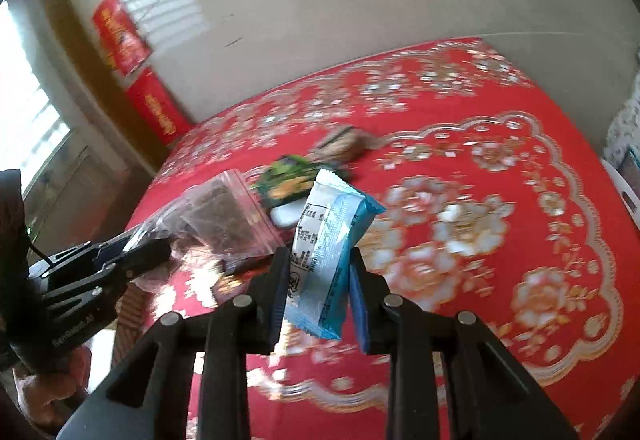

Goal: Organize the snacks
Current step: 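Carry the brown snack bag and blue-and-white packet over the white tray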

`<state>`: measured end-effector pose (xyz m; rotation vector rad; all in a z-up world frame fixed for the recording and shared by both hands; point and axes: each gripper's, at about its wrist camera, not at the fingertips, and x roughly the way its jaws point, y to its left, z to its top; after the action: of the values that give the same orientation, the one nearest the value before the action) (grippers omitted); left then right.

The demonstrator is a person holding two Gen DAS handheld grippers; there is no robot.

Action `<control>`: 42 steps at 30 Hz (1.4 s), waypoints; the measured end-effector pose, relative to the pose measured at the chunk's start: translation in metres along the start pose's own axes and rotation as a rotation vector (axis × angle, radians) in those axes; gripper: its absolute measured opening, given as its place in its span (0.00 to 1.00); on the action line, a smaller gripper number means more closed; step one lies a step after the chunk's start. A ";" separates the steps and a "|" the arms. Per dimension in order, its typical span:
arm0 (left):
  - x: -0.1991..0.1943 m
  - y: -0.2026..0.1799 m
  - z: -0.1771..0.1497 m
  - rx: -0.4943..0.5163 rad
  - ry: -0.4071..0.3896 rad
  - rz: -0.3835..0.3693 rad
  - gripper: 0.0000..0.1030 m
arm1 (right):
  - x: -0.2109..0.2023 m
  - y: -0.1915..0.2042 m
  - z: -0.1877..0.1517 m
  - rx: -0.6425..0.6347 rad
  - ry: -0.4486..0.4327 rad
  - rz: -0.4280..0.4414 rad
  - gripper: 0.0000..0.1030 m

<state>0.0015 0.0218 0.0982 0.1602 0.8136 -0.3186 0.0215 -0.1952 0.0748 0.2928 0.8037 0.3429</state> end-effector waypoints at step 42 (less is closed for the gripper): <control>-0.114 0.190 -0.158 -0.350 -0.047 0.283 0.23 | 0.068 0.254 -0.079 -0.407 0.178 0.252 0.26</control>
<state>-0.1163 0.2666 0.0783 -0.0609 0.7769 0.0884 -0.0409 0.0725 0.0754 -0.0207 0.8522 0.7651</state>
